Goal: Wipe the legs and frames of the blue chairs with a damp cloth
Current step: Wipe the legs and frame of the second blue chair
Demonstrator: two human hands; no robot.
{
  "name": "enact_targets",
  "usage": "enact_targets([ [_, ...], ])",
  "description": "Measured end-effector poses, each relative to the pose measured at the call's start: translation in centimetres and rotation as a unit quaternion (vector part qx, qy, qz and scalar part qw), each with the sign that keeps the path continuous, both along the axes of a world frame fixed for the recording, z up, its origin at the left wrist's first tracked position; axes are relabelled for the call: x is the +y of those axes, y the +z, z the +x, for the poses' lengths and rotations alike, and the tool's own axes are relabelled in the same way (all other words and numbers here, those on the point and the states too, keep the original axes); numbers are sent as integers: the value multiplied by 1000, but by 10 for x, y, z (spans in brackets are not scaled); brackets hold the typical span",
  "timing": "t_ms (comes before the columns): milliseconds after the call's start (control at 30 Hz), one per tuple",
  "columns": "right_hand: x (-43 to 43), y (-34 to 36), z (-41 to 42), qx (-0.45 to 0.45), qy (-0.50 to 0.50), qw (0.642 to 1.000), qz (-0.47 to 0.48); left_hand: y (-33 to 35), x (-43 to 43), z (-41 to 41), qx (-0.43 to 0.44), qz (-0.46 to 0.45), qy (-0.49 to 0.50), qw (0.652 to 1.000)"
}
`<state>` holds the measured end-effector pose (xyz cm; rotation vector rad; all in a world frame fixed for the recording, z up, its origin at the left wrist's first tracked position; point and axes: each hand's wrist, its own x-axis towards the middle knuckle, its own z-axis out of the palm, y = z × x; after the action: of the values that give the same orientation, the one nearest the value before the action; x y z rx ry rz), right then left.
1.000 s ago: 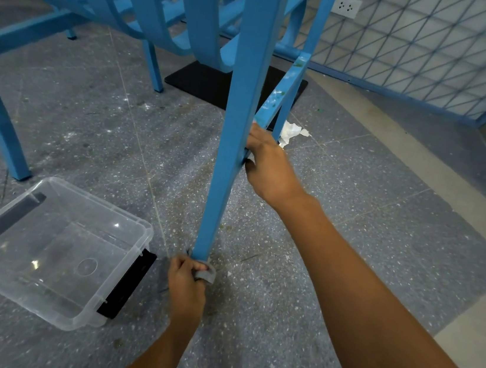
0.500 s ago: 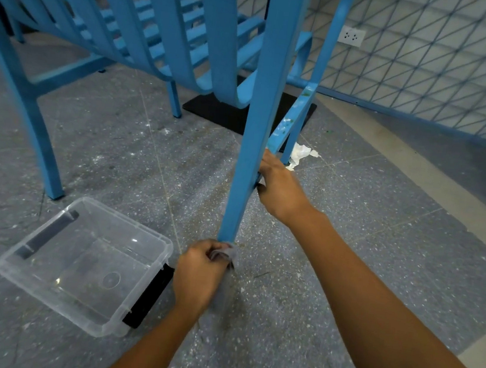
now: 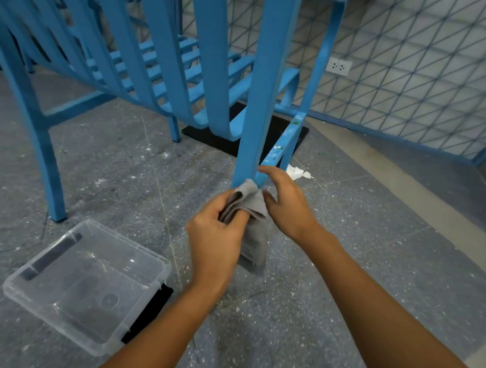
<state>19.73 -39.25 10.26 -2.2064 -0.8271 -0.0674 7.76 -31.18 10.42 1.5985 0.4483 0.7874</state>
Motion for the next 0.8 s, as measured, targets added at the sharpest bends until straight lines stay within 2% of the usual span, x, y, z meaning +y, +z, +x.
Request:
enact_targets([
  [67, -5, 9, -3, 57, 4, 997, 56, 7, -6, -1, -7, 5, -10, 1000],
  [133, -10, 17, -7, 167, 22, 979, 114, 14, -11, 0, -21, 5, -33, 999],
  [267, -26, 23, -6, 357, 45, 915, 180, 17, -19, 4, -25, 5, -45, 999],
  [367, -38, 19, -2, 445, 111, 870, 178, 14, -24, 7, -20, 20, -42, 999],
  [533, -48, 19, -3, 510, 165, 816, 218, 16, -25, 8, -35, 21, -29, 999],
  [600, -50, 21, 0, 514, 157, 809, 240, 14, -24, 5, -51, 53, -27, 997],
  [733, -54, 26, 3, 512, 140, 803, 272, 6, -17, 4, -93, 182, 23, 979],
  [800, -55, 26, 6, 502, 116, 803, 298, 1, -12, 6, -83, 186, 25, 979],
])
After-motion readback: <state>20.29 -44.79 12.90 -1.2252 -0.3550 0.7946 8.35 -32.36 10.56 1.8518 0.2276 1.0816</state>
